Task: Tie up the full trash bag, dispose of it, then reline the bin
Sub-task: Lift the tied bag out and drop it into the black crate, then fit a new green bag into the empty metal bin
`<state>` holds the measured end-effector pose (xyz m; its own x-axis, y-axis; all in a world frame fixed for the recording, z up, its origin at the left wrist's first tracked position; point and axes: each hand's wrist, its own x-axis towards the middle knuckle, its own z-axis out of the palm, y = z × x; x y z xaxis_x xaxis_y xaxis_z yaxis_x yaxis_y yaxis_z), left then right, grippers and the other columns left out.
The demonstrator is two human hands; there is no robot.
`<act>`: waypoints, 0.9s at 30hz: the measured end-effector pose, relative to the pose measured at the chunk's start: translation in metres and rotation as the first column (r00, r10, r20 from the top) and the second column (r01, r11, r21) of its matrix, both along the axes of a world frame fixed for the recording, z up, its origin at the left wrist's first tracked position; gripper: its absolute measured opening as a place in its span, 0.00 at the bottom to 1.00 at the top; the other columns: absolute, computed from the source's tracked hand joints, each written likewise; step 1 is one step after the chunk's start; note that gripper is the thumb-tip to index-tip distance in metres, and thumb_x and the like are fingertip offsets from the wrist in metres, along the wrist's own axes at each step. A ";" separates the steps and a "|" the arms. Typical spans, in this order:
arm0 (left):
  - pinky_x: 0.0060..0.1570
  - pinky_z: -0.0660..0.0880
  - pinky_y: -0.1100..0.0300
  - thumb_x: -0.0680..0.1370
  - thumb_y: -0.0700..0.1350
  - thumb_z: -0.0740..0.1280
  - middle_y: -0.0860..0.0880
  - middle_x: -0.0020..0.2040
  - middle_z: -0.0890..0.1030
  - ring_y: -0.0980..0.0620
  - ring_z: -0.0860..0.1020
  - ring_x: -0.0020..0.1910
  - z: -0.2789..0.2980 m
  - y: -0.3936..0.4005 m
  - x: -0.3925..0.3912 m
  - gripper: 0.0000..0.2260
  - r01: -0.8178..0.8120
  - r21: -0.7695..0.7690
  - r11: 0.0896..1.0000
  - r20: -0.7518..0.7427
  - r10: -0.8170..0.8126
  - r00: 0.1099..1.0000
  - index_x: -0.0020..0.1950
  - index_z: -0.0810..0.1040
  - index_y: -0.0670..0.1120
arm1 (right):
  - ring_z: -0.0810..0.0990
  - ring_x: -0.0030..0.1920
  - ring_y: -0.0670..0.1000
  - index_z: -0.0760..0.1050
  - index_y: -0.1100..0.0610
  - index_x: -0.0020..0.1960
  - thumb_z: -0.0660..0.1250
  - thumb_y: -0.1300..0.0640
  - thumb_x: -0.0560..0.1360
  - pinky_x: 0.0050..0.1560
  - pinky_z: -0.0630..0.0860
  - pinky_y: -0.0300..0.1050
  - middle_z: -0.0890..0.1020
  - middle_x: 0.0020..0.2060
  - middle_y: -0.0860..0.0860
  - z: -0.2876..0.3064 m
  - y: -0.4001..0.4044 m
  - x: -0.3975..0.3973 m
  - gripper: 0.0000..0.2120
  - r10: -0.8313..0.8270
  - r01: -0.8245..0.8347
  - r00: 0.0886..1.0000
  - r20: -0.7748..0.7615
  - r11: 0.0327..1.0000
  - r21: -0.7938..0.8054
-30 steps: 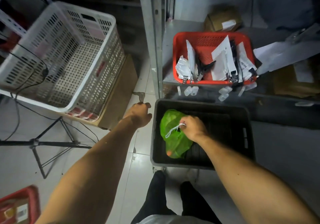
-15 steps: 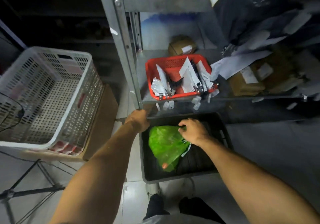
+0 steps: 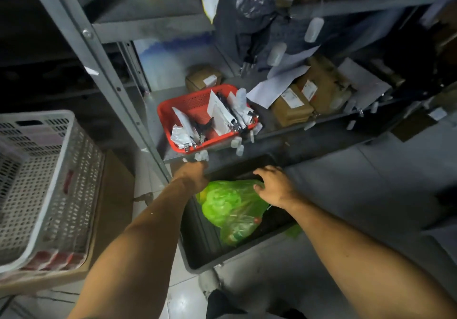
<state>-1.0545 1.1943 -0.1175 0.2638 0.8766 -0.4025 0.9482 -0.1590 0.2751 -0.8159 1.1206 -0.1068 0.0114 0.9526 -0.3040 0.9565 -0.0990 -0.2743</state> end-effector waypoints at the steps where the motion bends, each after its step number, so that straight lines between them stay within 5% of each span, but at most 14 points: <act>1: 0.64 0.70 0.50 0.75 0.50 0.66 0.38 0.67 0.75 0.37 0.74 0.64 0.005 -0.003 0.009 0.23 0.010 0.006 1.000 0.002 -0.010 1.000 0.69 0.70 0.45 | 0.71 0.66 0.57 0.70 0.49 0.69 0.66 0.47 0.74 0.65 0.72 0.51 0.75 0.64 0.52 0.002 -0.004 0.009 0.24 -0.010 0.010 1.000 0.008 1.000 0.009; 5: 0.60 0.72 0.50 0.76 0.49 0.65 0.38 0.61 0.78 0.37 0.76 0.61 0.018 -0.019 0.050 0.16 0.046 0.052 0.998 -0.004 -0.046 0.999 0.61 0.76 0.44 | 0.70 0.68 0.57 0.68 0.49 0.72 0.66 0.47 0.74 0.66 0.70 0.49 0.73 0.67 0.52 0.011 -0.028 0.050 0.27 -0.064 0.063 0.998 0.011 0.996 0.055; 12: 0.59 0.74 0.51 0.71 0.58 0.62 0.40 0.59 0.81 0.39 0.78 0.60 0.024 -0.063 0.156 0.24 0.120 0.083 0.989 -0.016 -0.119 0.993 0.64 0.75 0.49 | 0.69 0.68 0.57 0.66 0.48 0.72 0.66 0.46 0.73 0.67 0.71 0.50 0.73 0.67 0.52 0.019 -0.095 0.149 0.28 -0.153 0.149 0.988 0.027 0.983 0.106; 20: 0.60 0.74 0.47 0.73 0.53 0.64 0.41 0.61 0.77 0.36 0.75 0.61 0.039 -0.121 0.290 0.18 0.262 0.128 0.957 0.009 -0.265 0.964 0.61 0.75 0.50 | 0.69 0.68 0.58 0.64 0.49 0.74 0.65 0.45 0.73 0.66 0.71 0.52 0.71 0.68 0.53 0.026 -0.163 0.255 0.30 -0.232 0.224 0.971 0.057 0.967 0.126; 27: 0.67 0.68 0.46 0.73 0.54 0.67 0.42 0.70 0.71 0.39 0.69 0.69 0.039 -0.128 0.370 0.29 0.355 0.061 0.933 -0.036 -0.353 0.935 0.73 0.66 0.49 | 0.67 0.69 0.58 0.63 0.49 0.74 0.65 0.47 0.74 0.65 0.71 0.52 0.70 0.69 0.53 0.022 -0.183 0.325 0.30 -0.311 0.305 0.950 0.042 0.946 0.110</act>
